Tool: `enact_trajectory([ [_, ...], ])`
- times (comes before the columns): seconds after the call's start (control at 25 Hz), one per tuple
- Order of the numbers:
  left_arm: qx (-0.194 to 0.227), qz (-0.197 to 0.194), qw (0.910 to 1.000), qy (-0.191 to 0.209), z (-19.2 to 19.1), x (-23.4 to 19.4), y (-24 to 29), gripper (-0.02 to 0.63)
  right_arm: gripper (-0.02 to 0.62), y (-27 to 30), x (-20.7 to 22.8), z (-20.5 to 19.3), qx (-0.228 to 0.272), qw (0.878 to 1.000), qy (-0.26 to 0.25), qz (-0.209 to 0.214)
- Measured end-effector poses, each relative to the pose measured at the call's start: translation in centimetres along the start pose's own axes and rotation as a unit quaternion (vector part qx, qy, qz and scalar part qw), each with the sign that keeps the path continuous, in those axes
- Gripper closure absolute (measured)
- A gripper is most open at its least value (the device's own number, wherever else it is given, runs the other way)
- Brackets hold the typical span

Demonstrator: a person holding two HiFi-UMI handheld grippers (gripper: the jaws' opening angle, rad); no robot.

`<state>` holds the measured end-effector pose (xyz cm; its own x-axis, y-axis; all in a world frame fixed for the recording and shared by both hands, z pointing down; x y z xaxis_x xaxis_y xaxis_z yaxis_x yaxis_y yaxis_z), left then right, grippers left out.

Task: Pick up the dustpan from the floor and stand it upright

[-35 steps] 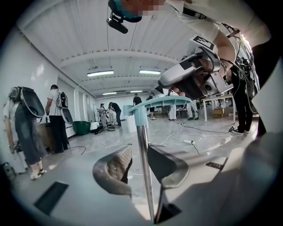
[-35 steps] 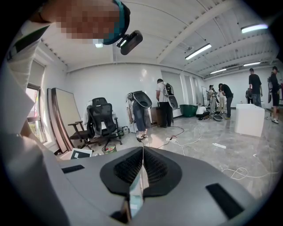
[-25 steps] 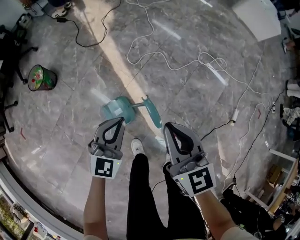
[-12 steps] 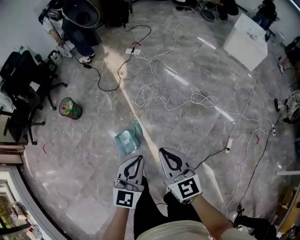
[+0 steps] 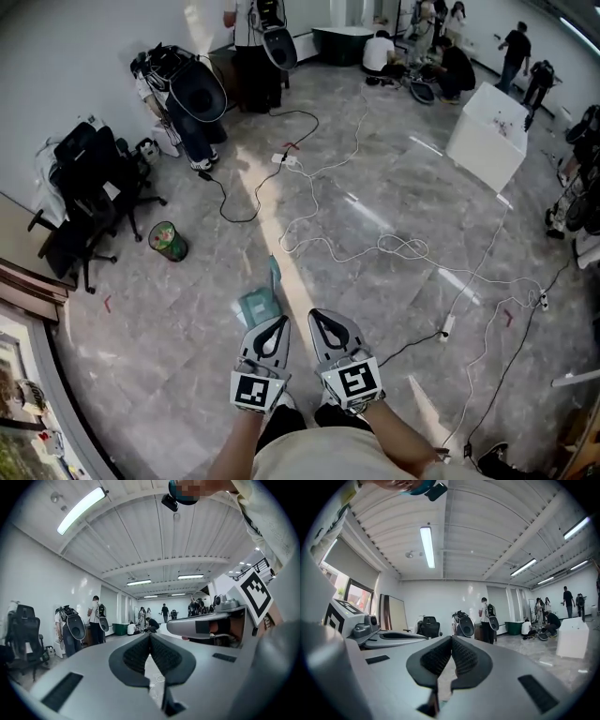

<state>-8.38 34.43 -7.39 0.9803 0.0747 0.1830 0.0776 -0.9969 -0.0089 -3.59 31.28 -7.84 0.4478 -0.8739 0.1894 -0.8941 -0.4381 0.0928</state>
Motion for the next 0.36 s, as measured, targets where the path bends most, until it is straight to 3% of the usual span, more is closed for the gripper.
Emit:
enact_trajectory([
  [0.08,-0.001,-0.006,0.9999,-0.012,-3.3,-0.1,-0.1,0.595,0.578,0.9,0.6,-2.7,-0.001,1.000,-0.006,-0.013],
  [0.16,-0.009,-0.005,0.9999,-0.010,-3.5,0.2,-0.7,0.595,0.578,0.4,0.6,-2.9,0.004,1.000,-0.006,-0.019],
  [0.24,-0.035,0.001,0.9993,0.010,0.4,1.2,-2.9,0.595,0.578,-2.3,-0.7,-0.1,0.006,1.000,0.007,-0.014],
  [0.36,-0.076,0.023,0.9963,0.034,9.2,3.3,-7.0,0.595,0.578,-8.0,-3.5,6.5,0.005,1.000,0.026,0.005],
])
Point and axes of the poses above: the fingertips, and each gripper's own axes: y forward along the fingers, x to its right, z out of its top, the point moved 1 cm from there along -y, backward along the fingers, and after that the axes turned 10 degrees about y, right-handed, at the moved point
